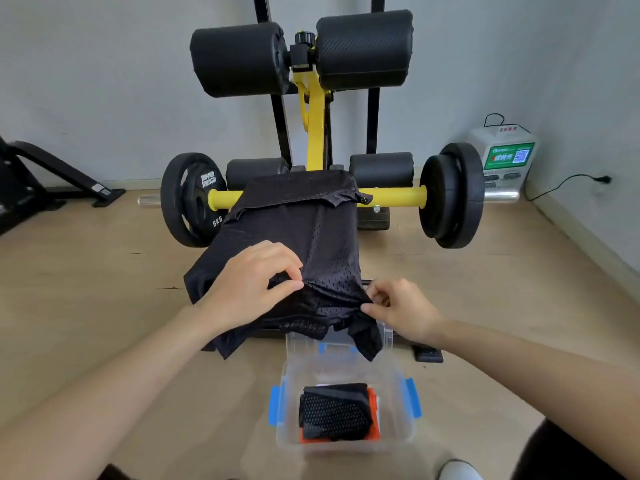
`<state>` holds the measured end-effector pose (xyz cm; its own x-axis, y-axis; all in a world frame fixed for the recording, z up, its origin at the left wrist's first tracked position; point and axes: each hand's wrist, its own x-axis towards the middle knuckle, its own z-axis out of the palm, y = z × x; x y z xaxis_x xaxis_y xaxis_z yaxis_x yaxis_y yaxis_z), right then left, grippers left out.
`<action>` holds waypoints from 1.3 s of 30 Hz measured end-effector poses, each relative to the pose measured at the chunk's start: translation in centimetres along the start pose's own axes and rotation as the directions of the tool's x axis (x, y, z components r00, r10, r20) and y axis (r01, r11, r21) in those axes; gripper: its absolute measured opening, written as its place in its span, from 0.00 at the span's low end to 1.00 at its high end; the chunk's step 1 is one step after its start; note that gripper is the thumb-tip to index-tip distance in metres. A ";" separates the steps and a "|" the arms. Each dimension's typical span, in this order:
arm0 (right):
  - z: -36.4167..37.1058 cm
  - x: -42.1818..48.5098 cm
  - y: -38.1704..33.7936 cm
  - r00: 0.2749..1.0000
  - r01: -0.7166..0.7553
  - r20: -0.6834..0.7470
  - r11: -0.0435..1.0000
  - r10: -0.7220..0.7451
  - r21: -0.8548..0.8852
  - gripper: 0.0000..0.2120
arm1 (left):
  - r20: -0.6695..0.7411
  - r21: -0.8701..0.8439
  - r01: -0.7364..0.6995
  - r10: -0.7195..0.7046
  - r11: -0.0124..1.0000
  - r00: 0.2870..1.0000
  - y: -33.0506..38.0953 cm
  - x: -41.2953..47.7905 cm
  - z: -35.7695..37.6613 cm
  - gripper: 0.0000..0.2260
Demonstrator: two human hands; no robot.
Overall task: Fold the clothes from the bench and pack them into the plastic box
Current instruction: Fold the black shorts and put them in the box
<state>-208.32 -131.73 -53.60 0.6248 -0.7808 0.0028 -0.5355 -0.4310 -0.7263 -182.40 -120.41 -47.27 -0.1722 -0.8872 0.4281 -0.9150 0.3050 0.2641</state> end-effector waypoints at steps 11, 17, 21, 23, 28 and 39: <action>-4.6 -2.2 -1.8 0.998 -0.065 0.055 0.824 0.041 0.563 0.08 | -0.082 0.109 -0.151 0.160 0.982 0.984 4.7 0.5 1.9 0.18; -6.1 -3.0 -3.3 1.000 0.016 -0.003 0.813 -0.018 0.582 0.15 | -0.027 0.125 -0.222 0.227 0.967 0.973 7.1 3.7 4.1 0.18; -6.6 -3.4 -2.9 1.000 0.010 -0.026 0.795 0.007 0.607 0.18 | -0.091 0.039 -0.159 0.162 0.987 0.983 7.2 5.1 4.4 0.11; -6.5 -3.8 -2.4 0.999 -0.002 -0.027 0.802 0.022 0.597 0.19 | -0.089 -0.060 -0.072 0.067 0.996 0.994 7.2 5.6 4.2 0.13; -4.9 -4.9 -1.6 1.000 0.003 -0.015 0.901 0.004 0.434 0.28 | -0.118 -0.266 0.084 -0.119 0.960 0.986 7.4 6.4 3.6 0.07; -8.3 -4.2 -2.5 0.964 0.203 -0.249 0.870 -0.096 0.449 0.14 | 0.002 -0.309 0.162 -0.169 0.937 0.986 5.6 6.6 1.9 0.09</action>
<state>-214.35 -131.10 -46.06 0.5118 -0.8239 0.2434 -0.0838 -0.3299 -0.9403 -189.38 -125.20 -44.55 -0.0157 -0.9268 0.3752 -0.7727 0.2494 0.5838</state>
